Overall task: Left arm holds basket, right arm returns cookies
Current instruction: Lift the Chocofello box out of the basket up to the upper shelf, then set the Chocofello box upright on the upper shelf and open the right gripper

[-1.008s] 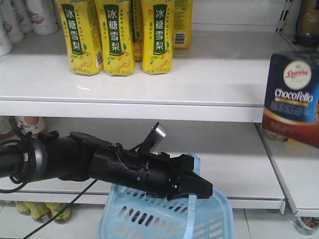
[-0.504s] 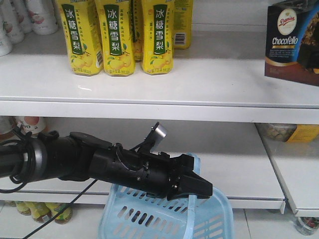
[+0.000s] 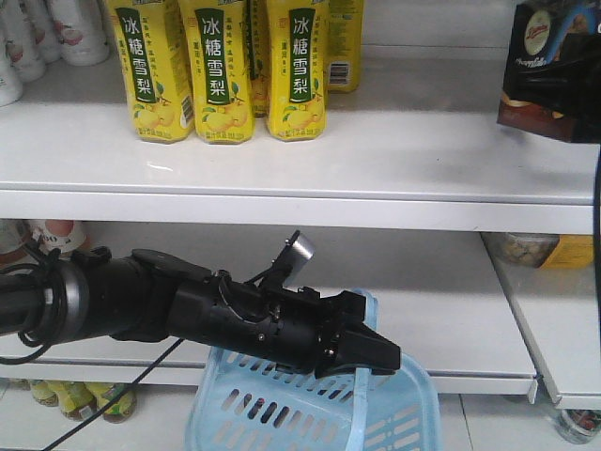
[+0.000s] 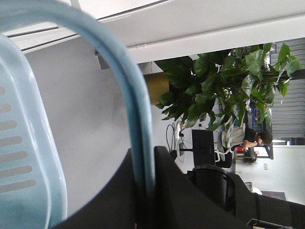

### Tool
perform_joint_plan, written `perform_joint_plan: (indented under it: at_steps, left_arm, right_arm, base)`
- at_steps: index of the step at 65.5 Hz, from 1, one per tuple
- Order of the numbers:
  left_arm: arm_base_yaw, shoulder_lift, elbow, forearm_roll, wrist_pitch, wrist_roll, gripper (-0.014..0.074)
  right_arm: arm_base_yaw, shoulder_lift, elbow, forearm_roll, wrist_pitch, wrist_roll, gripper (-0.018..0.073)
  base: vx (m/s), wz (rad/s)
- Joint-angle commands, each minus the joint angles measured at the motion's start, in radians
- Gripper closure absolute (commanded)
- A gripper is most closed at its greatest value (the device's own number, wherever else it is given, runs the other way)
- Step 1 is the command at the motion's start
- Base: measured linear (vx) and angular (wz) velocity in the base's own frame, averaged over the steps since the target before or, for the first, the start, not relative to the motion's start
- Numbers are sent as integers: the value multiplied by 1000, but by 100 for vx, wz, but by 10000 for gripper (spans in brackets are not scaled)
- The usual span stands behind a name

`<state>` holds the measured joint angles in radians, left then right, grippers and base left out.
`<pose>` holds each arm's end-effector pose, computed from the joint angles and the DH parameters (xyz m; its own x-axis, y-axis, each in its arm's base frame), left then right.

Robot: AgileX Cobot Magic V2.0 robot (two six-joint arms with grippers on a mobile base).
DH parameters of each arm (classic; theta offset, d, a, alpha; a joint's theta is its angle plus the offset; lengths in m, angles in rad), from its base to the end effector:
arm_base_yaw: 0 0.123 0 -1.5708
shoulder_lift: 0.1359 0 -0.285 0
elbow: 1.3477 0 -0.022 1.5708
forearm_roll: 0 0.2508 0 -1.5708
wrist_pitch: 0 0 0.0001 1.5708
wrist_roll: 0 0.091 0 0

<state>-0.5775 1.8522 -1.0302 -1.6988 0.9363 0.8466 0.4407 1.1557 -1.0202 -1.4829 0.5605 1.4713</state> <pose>0.2641 -0.2589 0.2026 -0.9857 0.0632 -0.1563 0.1683 0.3150 -0.9341 0.2465 0.0629 0.3989 -0.0928 -0.0399 -0.9949 0.1149 0.9921 -0.0505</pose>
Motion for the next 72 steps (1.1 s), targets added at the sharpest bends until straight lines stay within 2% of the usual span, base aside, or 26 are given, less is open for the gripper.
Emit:
perform_joint_plan:
  at_steps: [1,5,16,25,55,72]
  left_arm:
    - [1,-53,-31,-77,25,54,603]
    - [1,-53,-31,-77,25,54,603]
    - [1,-53,-31,-77,25,54,603]
    - [1,-53,-31,-77,25,54,603]
    - [1,-53,-31,-77,25,54,603]
    - [1,-53,-31,-77,25,54,603]
  right_arm:
    - [-9,21,-34,-71,33,5,321]
    - [-38,42,-34,-54,21,17,319]
    - [-137,74,-33,36,-133,11,319]
    - [-193,98,-33,45,-209,11,319]
    - [-201,206,-33,42,-283,-16,307]
    - [-201,209,-33,44,-282,-16,197]
  base:
    - [0,0]
    - [0,0]
    - [0,0]
    - [0,0]
    - [0,0]
    - [0,0]
